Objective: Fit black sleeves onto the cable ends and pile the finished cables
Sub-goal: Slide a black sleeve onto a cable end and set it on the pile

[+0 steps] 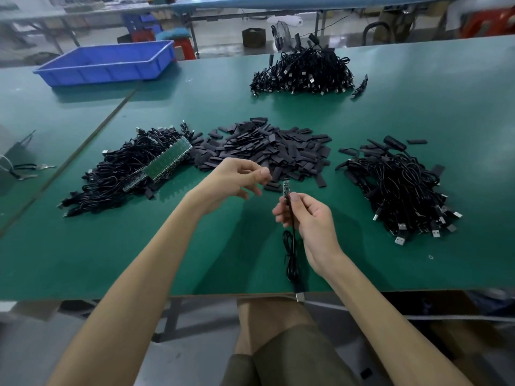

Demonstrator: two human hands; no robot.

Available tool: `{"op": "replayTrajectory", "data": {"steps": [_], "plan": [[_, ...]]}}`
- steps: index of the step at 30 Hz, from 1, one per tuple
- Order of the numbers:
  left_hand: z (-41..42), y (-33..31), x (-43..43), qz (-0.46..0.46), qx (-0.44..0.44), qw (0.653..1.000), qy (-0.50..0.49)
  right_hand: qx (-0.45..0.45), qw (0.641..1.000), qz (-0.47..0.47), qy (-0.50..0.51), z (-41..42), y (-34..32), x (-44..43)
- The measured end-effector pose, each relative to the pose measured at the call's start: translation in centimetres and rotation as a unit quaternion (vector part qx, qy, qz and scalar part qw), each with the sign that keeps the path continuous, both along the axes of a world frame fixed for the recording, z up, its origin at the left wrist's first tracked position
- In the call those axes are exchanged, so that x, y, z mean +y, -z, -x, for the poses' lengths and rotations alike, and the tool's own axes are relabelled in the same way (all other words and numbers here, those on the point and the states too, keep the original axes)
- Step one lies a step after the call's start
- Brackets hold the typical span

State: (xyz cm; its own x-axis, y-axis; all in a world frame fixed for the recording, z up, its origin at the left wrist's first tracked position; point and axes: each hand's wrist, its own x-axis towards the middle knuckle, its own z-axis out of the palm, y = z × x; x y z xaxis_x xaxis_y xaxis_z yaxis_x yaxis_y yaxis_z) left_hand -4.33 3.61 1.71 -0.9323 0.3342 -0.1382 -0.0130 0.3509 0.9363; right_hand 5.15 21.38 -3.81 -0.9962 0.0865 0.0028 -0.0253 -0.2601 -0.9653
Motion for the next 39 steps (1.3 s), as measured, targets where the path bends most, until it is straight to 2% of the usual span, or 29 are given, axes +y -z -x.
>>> {"op": "replayTrajectory", "data": {"steps": [4, 7, 10, 13, 16, 19, 21, 26, 31, 39], "plan": [[2.9, 1.6, 1.3, 0.096, 0.037, 0.983, -0.151, -0.001, 1.000, 0.010, -0.002, 0.0, 0.1, 0.1], [4.2, 1.9, 3.2, 0.177, 0.035, 0.974, -0.138, -0.003, 1.000, 0.018, 0.008, -0.1, 0.2, 0.1], [4.9, 1.9, 4.7, 0.281, 0.066, 0.947, -0.142, -0.003, 1.000, 0.028, 0.005, -0.2, 0.0, 0.1], [5.3, 2.0, 5.3, 0.332, 0.087, 0.927, -0.152, 0.002, 0.999, 0.035, 0.004, -0.2, -0.1, 0.1], [5.3, 1.9, 4.7, 0.296, 0.060, 0.943, -0.143, 0.010, 0.999, 0.037, -0.001, -0.3, 0.0, 0.2], [4.5, 1.2, 3.2, 0.178, -0.011, 0.977, -0.120, 0.018, 0.999, 0.038, -0.006, -0.3, 0.0, 0.3], [3.3, 0.9, 2.0, 0.124, -0.040, 0.986, -0.106, 0.020, 0.999, 0.040, -0.007, -0.2, 0.0, 0.3], [-0.3, 0.9, -0.4, 0.027, -0.045, 0.999, -0.015, 0.007, 0.999, 0.041, 0.007, 0.0, 0.2, 0.3], [-2.9, 1.2, -0.7, 0.032, 0.015, 0.997, 0.071, 0.023, 1.000, 0.011, -0.014, -0.1, 0.3, 0.0], [-4.0, 0.7, 0.6, 0.060, 0.100, 0.985, 0.125, 0.054, 0.998, -0.018, -0.034, -0.6, 0.3, -0.1]]}}
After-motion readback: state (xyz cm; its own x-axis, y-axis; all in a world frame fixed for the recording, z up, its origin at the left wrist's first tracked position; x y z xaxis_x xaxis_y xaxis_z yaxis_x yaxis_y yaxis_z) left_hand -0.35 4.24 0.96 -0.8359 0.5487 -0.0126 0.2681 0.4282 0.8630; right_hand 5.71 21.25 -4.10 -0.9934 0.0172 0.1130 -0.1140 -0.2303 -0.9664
